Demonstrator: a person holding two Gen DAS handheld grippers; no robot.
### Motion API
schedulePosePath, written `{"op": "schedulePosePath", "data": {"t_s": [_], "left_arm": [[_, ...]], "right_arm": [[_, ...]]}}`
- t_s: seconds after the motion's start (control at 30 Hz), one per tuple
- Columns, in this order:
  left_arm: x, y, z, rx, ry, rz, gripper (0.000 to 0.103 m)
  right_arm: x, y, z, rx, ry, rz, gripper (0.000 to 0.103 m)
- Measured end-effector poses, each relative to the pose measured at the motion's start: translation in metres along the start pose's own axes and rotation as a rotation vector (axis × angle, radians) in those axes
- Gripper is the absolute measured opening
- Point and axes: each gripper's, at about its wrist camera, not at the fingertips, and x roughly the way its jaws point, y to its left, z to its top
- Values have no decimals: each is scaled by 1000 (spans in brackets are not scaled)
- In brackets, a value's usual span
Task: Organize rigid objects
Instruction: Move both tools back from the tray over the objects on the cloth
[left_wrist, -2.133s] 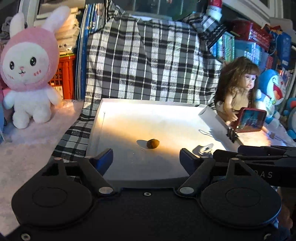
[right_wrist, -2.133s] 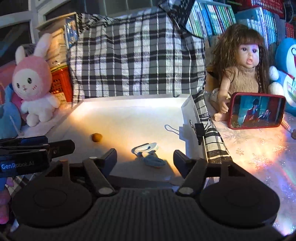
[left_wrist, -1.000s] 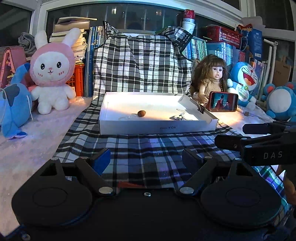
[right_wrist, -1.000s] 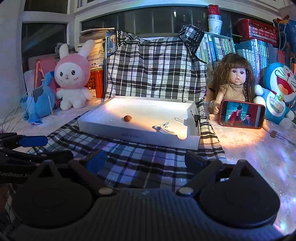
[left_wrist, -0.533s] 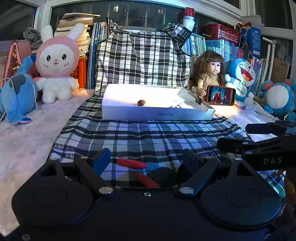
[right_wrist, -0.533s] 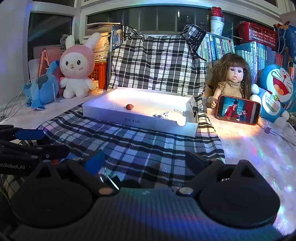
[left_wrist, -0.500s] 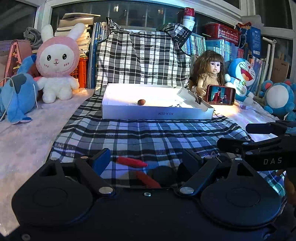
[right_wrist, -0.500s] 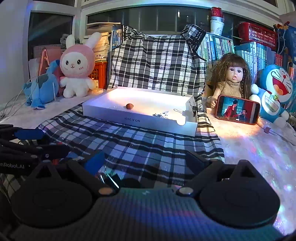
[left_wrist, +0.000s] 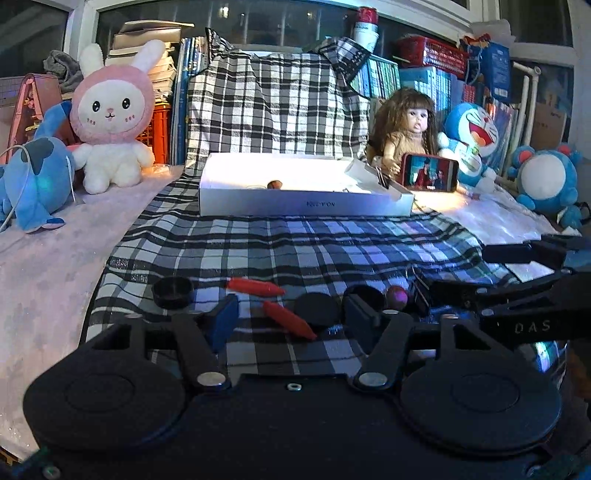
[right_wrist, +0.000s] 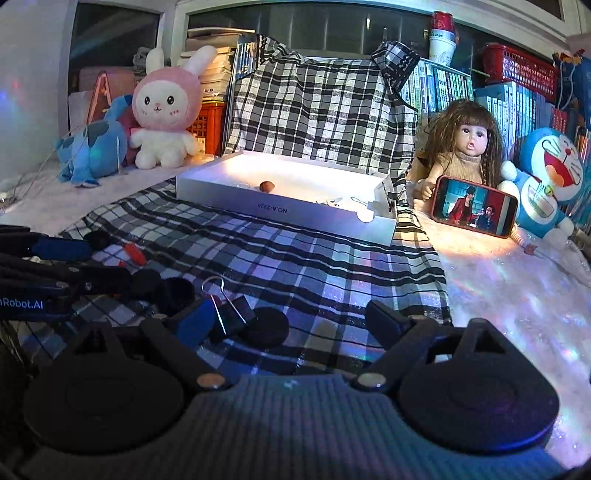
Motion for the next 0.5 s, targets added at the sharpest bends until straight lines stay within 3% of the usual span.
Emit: {"op": "schedulePosePath", "data": {"t_s": [0.1,0.27,0.5], "left_arm": [[-2,-1,-4,27,13,-3,45],[-1,-5,-10,94,16,27,45],[14,0,-8,80,33,63,45]], "right_arm": [[1,1,-2,-39,30,-32,79],[3,-1,-7,-46,62,-43,73],[10,3,-7,-43,65,-36,67]]}}
